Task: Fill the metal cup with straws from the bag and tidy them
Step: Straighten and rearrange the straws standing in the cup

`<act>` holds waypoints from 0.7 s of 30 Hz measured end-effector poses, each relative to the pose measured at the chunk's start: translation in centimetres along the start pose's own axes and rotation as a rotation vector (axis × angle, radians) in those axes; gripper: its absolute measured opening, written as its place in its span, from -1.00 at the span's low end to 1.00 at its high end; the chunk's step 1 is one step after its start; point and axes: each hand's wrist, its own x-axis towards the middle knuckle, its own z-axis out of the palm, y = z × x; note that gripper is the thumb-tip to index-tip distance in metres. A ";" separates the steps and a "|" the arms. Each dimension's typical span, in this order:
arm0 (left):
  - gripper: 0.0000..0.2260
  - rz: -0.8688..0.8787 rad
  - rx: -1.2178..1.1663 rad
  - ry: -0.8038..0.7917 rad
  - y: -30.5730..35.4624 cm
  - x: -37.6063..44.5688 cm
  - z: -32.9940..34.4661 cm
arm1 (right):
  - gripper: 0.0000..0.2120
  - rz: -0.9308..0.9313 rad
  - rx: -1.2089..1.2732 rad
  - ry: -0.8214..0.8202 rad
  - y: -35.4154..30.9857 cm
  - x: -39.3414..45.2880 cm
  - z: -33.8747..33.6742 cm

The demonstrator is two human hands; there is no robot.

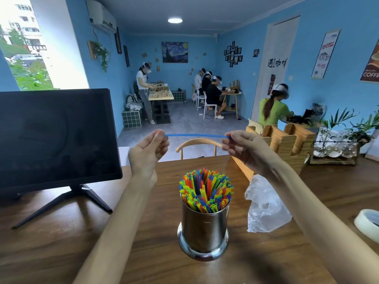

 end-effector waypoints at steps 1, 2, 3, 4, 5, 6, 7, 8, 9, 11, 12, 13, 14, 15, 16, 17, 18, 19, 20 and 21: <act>-0.82 0.003 -0.034 0.015 0.2 0.1 0.1 | -0.90 0.002 -0.021 -0.068 0.4 -0.1 0.1; -0.80 0.014 -0.058 0.023 0.3 0.1 0.3 | -0.91 0.014 -0.077 -0.147 0.6 -0.3 0.3; -0.80 0.033 -0.069 0.029 0.4 0.1 0.4 | -0.89 0.039 -0.174 -0.229 0.8 -0.4 0.4; -0.80 0.064 -0.070 0.032 0.5 0.2 0.5 | -0.87 0.068 -0.311 -0.296 0.9 -0.5 0.4; -0.82 0.106 -0.057 0.031 0.5 0.2 0.6 | -0.85 0.086 -0.458 -0.332 1.0 -0.5 0.4; -0.83 0.161 -0.026 0.024 0.6 0.1 0.5 | -0.82 0.083 -0.583 -0.328 1.1 -0.5 0.3; -0.83 0.226 0.020 0.012 0.5 0.0 0.5 | -0.80 0.062 -0.667 -0.290 1.2 -0.5 0.2; -0.84 0.292 0.076 -0.008 0.5 -0.1 0.4 | -0.81 0.032 -0.715 -0.228 1.3 -0.4 0.1; -0.83 0.349 0.138 -0.035 0.4 -0.2 0.3 | -0.84 0.002 -0.749 -0.154 1.3 -0.3 -0.1; -0.82 0.416 0.279 -0.119 0.0 -0.5 0.2 | -0.88 0.009 -0.816 -0.035 1.5 0.0 -0.8; -0.80 0.423 0.356 -0.176 -0.2 -0.7 0.3 | -0.87 0.058 -0.848 -0.007 1.5 0.1 -1.1; -0.79 0.410 0.429 -0.239 -0.6 -0.9 0.3 | -0.84 0.132 -0.873 -0.002 1.6 0.1 -1.3; -0.79 0.385 0.504 -0.304 -1.0 -1.0 0.3 | -0.79 0.215 -0.893 -0.014 1.7 0.2 -1.4; -0.79 0.356 0.596 -0.370 -1.4 -1.2 0.2 | -0.74 0.292 -0.907 -0.033 1.8 0.2 -1.3; -0.79 0.327 0.710 -0.436 -1.8 -1.2 0.1 | -0.71 0.352 -0.917 -0.045 2.1 0.2 -1.2; -0.81 0.292 0.823 -0.504 -2.2 -1.3 0.0 | -0.69 0.389 -0.920 -0.049 2.4 0.2 -1.1; -0.82 0.250 0.904 -0.566 -2.5 -1.4 -0.1 | -0.70 0.405 -0.910 -0.046 2.6 0.2 -1.1; -0.83 0.215 0.947 -0.610 -2.7 -1.5 -0.2 | -0.71 0.409 -0.892 -0.036 2.7 0.2 -1.2; -0.84 0.200 0.959 -0.632 -2.9 -1.6 -0.2 | -0.74 0.405 -0.876 -0.025 2.8 0.2 -1.2; -0.85 0.205 0.953 -0.635 -2.9 -1.7 -0.2 | -0.76 0.399 -0.867 -0.019 2.8 0.2 -1.3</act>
